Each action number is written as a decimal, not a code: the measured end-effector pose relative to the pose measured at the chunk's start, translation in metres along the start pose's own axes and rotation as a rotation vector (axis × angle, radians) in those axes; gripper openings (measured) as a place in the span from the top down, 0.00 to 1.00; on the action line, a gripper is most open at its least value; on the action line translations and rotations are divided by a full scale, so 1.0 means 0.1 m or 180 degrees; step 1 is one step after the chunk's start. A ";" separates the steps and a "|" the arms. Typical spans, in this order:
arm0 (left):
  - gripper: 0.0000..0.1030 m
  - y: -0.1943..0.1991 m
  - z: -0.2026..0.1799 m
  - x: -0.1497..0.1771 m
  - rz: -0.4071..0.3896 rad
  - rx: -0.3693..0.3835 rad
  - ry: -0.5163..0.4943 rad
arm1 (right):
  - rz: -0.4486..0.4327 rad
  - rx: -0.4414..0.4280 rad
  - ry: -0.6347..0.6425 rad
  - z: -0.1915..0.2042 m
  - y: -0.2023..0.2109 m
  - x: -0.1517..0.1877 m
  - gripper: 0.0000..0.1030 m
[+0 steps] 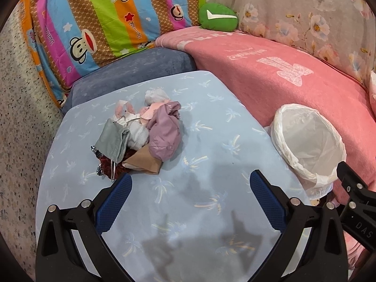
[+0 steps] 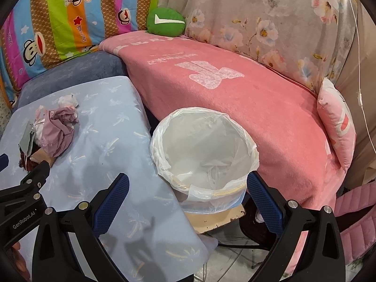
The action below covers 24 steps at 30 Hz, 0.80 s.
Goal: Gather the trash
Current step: 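Grasp the grey cloth bag with the left gripper while the right gripper grasps the mauve cloth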
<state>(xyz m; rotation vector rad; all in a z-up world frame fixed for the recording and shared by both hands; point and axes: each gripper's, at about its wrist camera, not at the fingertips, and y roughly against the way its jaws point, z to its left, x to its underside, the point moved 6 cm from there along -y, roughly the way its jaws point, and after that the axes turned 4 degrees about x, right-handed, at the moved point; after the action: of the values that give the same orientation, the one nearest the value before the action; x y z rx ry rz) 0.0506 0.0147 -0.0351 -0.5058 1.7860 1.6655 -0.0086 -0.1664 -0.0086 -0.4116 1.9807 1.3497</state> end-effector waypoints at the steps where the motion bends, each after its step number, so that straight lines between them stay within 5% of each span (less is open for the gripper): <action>1: 0.07 -0.02 0.07 -0.01 -0.0004 -0.0007 0.0037 | -0.0008 -0.0016 0.0002 0.04 0.01 -0.02 0.05; 11: 0.07 -0.10 0.60 -0.08 -0.0122 -0.0058 0.0291 | -0.0186 -0.0359 0.0046 0.59 0.10 -0.28 0.05; 24: 0.07 -0.46 1.45 -0.10 0.0041 -0.0210 0.0608 | -0.0179 -0.0952 0.0204 1.64 -0.02 -0.63 0.05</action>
<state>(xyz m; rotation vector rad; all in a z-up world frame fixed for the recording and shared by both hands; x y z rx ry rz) 0.1154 0.1504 -0.0614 -0.7051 1.8765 1.7391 0.0967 -0.0260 -0.0018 -0.6513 1.8059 1.6198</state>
